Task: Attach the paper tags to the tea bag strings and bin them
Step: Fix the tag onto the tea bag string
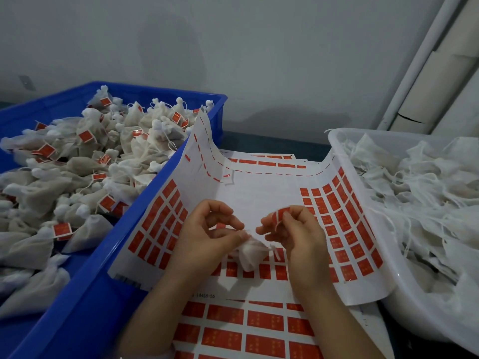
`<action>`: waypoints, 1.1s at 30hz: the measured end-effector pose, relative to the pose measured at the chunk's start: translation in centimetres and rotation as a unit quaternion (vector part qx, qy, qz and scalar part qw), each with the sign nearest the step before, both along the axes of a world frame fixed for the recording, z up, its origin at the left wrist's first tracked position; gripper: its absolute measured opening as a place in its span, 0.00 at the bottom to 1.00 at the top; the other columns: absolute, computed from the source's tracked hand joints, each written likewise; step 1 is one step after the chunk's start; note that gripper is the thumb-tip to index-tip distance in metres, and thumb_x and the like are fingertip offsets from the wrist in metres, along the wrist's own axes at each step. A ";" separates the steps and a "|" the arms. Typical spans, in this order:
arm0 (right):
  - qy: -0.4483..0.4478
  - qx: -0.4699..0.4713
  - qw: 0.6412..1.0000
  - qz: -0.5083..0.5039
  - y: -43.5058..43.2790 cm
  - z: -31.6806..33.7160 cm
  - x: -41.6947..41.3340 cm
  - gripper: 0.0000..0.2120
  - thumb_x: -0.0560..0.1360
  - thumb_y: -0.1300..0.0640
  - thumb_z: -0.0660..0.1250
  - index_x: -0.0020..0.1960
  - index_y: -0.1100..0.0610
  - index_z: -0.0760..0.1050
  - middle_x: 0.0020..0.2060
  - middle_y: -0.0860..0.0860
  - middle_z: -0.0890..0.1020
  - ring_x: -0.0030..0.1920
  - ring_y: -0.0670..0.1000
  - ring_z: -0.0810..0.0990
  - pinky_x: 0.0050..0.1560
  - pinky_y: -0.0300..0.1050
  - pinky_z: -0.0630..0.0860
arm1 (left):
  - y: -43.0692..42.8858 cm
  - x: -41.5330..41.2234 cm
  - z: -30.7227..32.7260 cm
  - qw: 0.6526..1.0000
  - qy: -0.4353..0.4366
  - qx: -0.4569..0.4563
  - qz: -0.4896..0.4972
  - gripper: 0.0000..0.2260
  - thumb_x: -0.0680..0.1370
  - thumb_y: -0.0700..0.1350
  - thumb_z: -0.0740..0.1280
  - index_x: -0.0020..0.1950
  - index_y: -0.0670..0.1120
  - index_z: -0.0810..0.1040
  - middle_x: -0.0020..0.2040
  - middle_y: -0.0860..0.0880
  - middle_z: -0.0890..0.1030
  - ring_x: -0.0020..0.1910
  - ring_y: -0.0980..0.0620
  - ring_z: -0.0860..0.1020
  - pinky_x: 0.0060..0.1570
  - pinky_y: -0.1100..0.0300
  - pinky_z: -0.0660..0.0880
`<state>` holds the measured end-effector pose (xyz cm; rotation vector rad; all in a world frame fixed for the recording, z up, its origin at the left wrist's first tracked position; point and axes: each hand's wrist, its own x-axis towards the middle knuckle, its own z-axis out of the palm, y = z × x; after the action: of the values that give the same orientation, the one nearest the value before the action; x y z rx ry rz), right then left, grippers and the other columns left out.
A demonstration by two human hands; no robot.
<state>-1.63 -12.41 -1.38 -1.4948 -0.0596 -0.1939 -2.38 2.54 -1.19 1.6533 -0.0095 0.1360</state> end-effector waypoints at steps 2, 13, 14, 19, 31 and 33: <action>-0.021 -0.032 0.999 -0.025 0.2 -0.2 -0.2 0.11 0.80 0.61 0.55 0.43 0.54 0.73 0.36 0.47 0.82 0.40 0.47 0.82 0.43 0.34 0.78 | -0.2 -0.1 0.2 1.000 -0.022 -0.009 0.007 0.13 0.68 0.35 0.74 0.47 0.47 0.75 0.40 0.53 0.83 0.40 0.55 0.82 0.38 0.67 0.78; -0.075 -0.097 0.987 -0.107 1.9 -0.7 -1.1 0.07 0.79 0.57 0.56 0.43 0.49 0.67 0.32 0.45 0.73 0.33 0.38 0.75 0.33 0.27 0.72 | -1.0 -0.3 0.1 0.994 0.001 -0.099 -0.045 0.14 0.64 0.45 0.74 0.45 0.45 0.75 0.42 0.50 0.83 0.42 0.46 0.83 0.41 0.56 0.80; -0.079 -0.103 0.985 -0.117 1.8 -0.7 -1.1 0.06 0.78 0.57 0.56 0.43 0.49 0.67 0.32 0.45 0.73 0.32 0.38 0.74 0.32 0.27 0.71 | -1.1 -0.4 0.2 0.993 0.002 -0.109 -0.053 0.17 0.61 0.47 0.75 0.45 0.45 0.75 0.42 0.49 0.84 0.41 0.46 0.84 0.40 0.58 0.80; -0.062 -0.098 0.988 -0.103 1.5 -0.6 -1.1 0.06 0.79 0.57 0.57 0.44 0.50 0.68 0.31 0.46 0.73 0.29 0.41 0.72 0.29 0.29 0.70 | -0.9 -0.4 0.6 0.989 0.002 -0.147 -0.015 0.22 0.54 0.53 0.75 0.42 0.46 0.75 0.41 0.49 0.83 0.39 0.46 0.84 0.36 0.62 0.79; -0.045 -0.053 0.994 -0.080 1.2 -0.8 -1.0 0.09 0.79 0.60 0.56 0.42 0.52 0.69 0.27 0.41 0.75 0.27 0.41 0.71 0.27 0.28 0.68 | -1.2 -0.7 0.8 0.985 -0.102 -0.141 -0.002 0.11 0.61 0.44 0.73 0.34 0.47 0.71 0.38 0.52 0.81 0.41 0.47 0.84 0.37 0.63 0.79; -0.048 -0.038 0.996 -0.072 1.0 -0.9 -1.0 0.10 0.80 0.61 0.56 0.41 0.52 0.69 0.27 0.42 0.75 0.27 0.41 0.71 0.28 0.29 0.69 | -1.5 -0.9 0.8 0.983 -0.144 -0.117 -0.006 0.10 0.64 0.42 0.71 0.37 0.44 0.70 0.40 0.52 0.81 0.41 0.48 0.84 0.38 0.63 0.79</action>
<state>-2.65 -11.39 -2.31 -1.5665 -0.0367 -0.3828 -3.33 1.07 -0.35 1.3873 -0.2164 0.3541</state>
